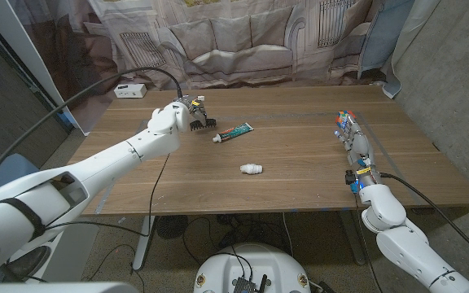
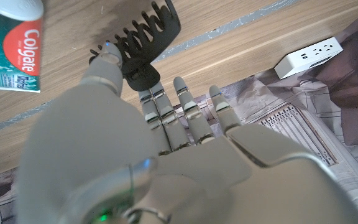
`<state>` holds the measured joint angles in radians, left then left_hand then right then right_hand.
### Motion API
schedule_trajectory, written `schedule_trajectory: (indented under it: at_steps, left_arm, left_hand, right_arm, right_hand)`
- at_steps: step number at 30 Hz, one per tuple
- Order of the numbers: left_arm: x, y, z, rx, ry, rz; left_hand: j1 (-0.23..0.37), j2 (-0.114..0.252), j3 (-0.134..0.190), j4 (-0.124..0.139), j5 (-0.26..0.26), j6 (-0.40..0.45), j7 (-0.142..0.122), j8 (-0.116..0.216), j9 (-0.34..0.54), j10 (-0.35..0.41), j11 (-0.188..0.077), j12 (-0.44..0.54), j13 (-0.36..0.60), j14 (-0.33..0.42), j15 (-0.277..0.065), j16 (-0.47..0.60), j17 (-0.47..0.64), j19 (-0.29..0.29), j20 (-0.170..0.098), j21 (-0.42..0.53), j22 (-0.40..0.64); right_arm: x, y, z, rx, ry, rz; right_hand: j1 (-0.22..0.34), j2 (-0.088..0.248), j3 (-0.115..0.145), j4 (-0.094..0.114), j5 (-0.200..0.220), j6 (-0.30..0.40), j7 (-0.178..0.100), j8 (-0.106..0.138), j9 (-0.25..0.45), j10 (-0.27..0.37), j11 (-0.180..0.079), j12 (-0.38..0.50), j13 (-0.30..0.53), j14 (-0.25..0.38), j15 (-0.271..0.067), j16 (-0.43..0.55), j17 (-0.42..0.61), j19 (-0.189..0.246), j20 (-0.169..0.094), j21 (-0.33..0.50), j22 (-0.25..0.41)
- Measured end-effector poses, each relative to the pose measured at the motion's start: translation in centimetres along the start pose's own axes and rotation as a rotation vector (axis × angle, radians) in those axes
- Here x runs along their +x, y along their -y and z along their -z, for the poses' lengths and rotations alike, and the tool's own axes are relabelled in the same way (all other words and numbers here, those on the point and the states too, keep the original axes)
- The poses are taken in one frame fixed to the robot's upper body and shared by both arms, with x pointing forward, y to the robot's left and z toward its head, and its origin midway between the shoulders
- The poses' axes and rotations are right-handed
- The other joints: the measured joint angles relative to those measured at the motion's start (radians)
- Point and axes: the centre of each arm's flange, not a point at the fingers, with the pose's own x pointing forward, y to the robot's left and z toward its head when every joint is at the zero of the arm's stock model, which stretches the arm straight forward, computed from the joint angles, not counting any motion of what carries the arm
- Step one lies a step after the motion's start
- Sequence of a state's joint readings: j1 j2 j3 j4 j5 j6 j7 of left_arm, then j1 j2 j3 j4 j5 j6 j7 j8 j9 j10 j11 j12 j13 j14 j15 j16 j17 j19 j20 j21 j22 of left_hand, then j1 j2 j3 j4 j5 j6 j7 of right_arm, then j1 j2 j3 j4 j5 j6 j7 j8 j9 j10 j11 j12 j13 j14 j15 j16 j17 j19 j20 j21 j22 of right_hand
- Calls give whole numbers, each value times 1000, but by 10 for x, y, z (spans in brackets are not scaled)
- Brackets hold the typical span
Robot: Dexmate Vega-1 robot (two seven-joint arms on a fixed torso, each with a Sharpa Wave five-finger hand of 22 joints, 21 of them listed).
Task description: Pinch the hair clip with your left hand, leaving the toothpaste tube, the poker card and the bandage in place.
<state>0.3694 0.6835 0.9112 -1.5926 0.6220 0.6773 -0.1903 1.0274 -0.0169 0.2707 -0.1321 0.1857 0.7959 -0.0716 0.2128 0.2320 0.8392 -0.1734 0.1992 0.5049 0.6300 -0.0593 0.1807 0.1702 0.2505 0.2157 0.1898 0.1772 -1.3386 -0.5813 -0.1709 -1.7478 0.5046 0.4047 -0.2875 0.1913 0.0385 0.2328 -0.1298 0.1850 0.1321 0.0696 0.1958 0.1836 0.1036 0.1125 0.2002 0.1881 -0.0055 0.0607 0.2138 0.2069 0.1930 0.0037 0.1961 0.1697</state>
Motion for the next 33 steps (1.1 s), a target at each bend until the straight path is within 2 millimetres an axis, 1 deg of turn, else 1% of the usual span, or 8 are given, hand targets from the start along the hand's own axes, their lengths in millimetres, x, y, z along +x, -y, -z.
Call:
schedule_trajectory:
  at_steps: [2,9,11,17,21,26,29,33]
  left_arm:
    - [0,0,0,0,0,0]
    - [0,0,0,-3,-1,3]
    - [0,0,0,-4,-1,4]
    - [0,1,1,-9,-2,7]
    - [1,1,1,-12,-1,8]
    - [2,2,1,-17,0,9]
    - [3,3,2,-18,-2,10]
    - [5,3,3,-20,-3,13]
  left_hand:
    - [-5,-4,0,0,0,-3,3,0,0,-5,5,0,0,0,0,0,0,0,0,0,0]
    - [-10,-2,-4,4,0,-7,7,-6,0,-9,2,0,0,-7,3,0,0,-4,-3,0,0]
    - [-14,-6,-4,4,0,-7,7,-6,0,-14,7,0,-1,-7,3,0,0,-4,-3,0,0]
    - [-18,-3,-4,4,0,-12,12,-6,-5,-14,7,0,-5,-11,0,0,0,-4,-3,0,0]
    - [-24,-8,-4,4,0,-12,12,-10,-5,-14,7,0,-5,-11,0,0,0,-4,-3,0,0]
    - [-28,-4,-4,4,0,-12,12,-10,-5,-19,10,0,-5,-11,0,0,0,-4,-3,0,0]
    - [-27,-4,-4,4,0,-12,12,-10,-5,-25,7,0,-5,-11,0,0,0,-4,-3,0,0]
    - [-33,-9,-4,4,0,-12,12,-10,-5,-25,7,0,-5,-10,0,0,0,-8,1,0,0]
  right_arm:
    - [0,0,0,0,0,0]
    - [0,1,1,1,-2,1]
    - [0,1,1,1,-2,1]
    - [0,1,2,2,-4,3]
    - [0,1,2,2,-4,3]
    - [0,1,2,2,-5,5]
    - [0,2,3,2,-6,6]
    - [0,1,3,1,-8,6]
  right_hand:
    - [0,0,0,0,0,0,0,0,0,0,0,0,0,0,0,0,0,0,0,0,0]
    - [0,0,0,0,0,0,0,0,0,0,0,0,0,0,0,0,0,0,0,0,0]
    - [0,0,0,0,0,0,0,0,0,0,0,0,0,0,0,0,0,0,0,0,0]
    - [0,0,0,0,0,0,0,0,0,0,0,0,0,0,0,0,0,0,0,0,0]
    - [0,0,0,0,0,0,0,0,0,0,0,0,0,0,0,0,0,0,0,0,0]
    - [0,0,0,0,0,0,0,0,0,0,0,0,0,0,0,0,0,0,0,0,0]
    - [0,0,0,0,0,0,0,0,0,0,0,0,0,0,0,0,0,0,0,0,0]
    - [0,0,0,0,0,0,0,0,0,0,0,0,0,0,0,0,0,0,0,0,0]
